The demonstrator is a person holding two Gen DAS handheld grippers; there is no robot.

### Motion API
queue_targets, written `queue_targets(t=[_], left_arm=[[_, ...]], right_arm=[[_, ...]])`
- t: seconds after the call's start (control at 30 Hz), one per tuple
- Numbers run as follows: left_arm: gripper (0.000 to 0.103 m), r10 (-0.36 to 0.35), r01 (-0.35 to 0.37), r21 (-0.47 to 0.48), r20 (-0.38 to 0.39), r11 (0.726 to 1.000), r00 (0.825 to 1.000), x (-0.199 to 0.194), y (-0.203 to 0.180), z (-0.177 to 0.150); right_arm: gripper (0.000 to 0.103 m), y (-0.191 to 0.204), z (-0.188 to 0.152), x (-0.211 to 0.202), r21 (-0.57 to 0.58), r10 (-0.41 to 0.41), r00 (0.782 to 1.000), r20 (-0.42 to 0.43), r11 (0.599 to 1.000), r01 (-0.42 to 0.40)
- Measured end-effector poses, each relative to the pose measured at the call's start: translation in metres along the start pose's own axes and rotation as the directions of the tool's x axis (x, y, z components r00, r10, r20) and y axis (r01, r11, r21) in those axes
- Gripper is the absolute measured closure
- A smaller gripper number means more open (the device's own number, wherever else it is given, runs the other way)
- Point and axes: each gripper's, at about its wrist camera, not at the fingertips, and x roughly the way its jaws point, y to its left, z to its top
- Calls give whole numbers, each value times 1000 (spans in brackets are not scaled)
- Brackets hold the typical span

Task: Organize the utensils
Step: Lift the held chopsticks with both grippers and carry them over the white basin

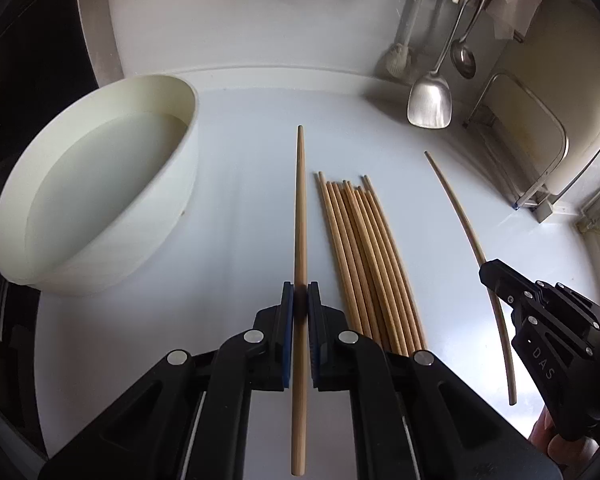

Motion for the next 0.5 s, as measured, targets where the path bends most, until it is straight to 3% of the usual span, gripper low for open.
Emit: queue_targets(t=[0.23, 0.5], left_arm=[[96, 45, -40, -92, 58, 995, 997, -62, 53, 21], [96, 95, -82, -145, 85, 986, 992, -86, 157, 58]], right_arm=[[97, 41, 35, -27, -26, 75, 997, 34, 997, -74], [97, 150, 75, -7, -65, 157, 986, 49, 986, -154]])
